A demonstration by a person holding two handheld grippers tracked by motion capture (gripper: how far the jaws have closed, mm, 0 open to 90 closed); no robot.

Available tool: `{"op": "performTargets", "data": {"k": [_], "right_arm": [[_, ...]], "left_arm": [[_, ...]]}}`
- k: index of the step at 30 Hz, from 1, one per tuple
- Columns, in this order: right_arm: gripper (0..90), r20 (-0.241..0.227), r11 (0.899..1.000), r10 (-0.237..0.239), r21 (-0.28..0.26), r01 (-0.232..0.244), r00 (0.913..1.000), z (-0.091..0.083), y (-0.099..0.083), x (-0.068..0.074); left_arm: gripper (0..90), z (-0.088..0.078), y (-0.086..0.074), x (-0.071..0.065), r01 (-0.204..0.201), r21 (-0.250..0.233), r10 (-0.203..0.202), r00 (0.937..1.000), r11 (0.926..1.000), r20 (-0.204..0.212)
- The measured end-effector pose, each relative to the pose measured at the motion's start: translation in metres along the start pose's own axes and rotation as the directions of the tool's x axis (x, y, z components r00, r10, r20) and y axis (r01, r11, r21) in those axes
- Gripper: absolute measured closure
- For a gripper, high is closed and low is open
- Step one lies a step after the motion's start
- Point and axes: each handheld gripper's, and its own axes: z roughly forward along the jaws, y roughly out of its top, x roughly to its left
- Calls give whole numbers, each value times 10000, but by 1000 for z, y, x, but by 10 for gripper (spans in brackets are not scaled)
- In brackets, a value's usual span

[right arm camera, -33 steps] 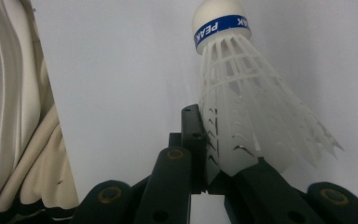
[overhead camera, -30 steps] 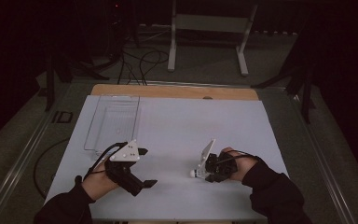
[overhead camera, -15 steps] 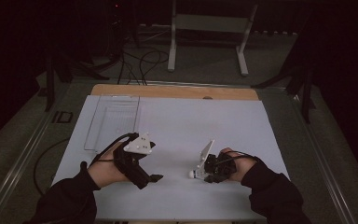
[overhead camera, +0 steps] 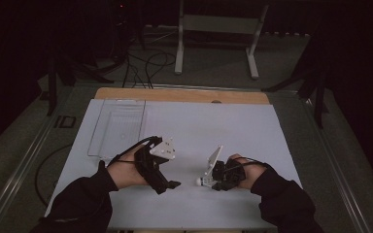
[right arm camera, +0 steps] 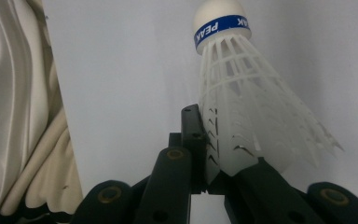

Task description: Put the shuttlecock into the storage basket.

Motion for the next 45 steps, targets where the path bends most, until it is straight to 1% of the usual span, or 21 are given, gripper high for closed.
{"op": "performTargets", "data": {"k": [5,7,9,14,15,16,17,20,22,24,25,28,31,34,37,38,39,41,42,43,45], "right_arm": [[897,-7,10000,-20,-95,20,10000,0,2,1],[897,-43,9996,-75,-256,74,10000,-1,3,2],[897,-61,9995,-56,-297,54,10000,-1,3,2],[897,-96,9989,-97,-464,92,9999,-3,4,3],[897,-139,9983,-108,-578,100,9998,-3,5,3],[897,-125,9981,-136,-599,129,9998,-3,5,3],[897,-143,9979,-97,-643,87,9999,-4,5,4],[897,-140,9974,-98,-708,88,9999,-4,5,5],[897,-131,9971,-87,-760,77,9999,-5,5,5],[897,-144,9967,-98,-812,86,9998,-5,5,5],[897,-167,9960,-87,-888,72,9998,-6,5,6],[897,-194,9954,-168,-949,149,9997,-7,5,6],[897,-213,9950,-137,-992,115,9997,-8,5,7],[897,-252,9939,-87,-1101,59,9996,-9,4,8],[897,-223,9925,-95,-1220,67,9997,-9,3,8],[897,-218,9921,-98,-1253,70,9997,-9,2,8],[897,-230,9919,-71,-1270,41,9997,-9,2,8],[897,-205,9917,-190,-1272,162,9996,-9,2,9],[897,-198,9914,-131,-1303,104,9997,-9,3,9],[897,-242,9908,-160,-1345,126,9996,-9,3,10],[897,-188,9908,-177,-1346,150,9997,-10,4,10]], "left_arm": [[0,9,4,2,-40,63,39,9998,10000,200],[0,13,6,2,-110,115,106,9994,9999,316],[0,16,7,2,-154,198,148,9995,9997,290],[0,19,7,3,-231,95,228,9994,9997,272],[0,21,7,4,-211,131,206,9991,9997,368],[0,21,7,4,-211,131,206,9991,9997,368],[0,25,6,4,-191,304,179,9990,9994,408],[0,28,6,4,-213,354,195,9986,9991,488],[0,32,7,3,-336,422,313,9981,9985,524],[0,33,7,3,-338,404,317,9982,9986,512],[0,36,7,3,-316,393,291,9976,9987,621],[1,39,7,3,-303,383,274,9969,9988,733],[0,44,8,2,-305,407,270,9961,9987,841],[1,47,8,2,-393,361,362,9958,9986,836],[1,50,7,2,-395,324,363,9948,9987,946],[11,51,7,2,-415,314,385,9949,9986,931],[12,52,7,3,-408,318,374,9940,9987,1030],[26,55,7,1,-473,370,430,9931,9982,1093],[34,57,7,0,-515,378,467,9918,9980,1189],[43,58,7,-1,-612,455,553,9910,9971,1218],[63,59,7,-1,-622,487,558,9907,9969,1237]]}}
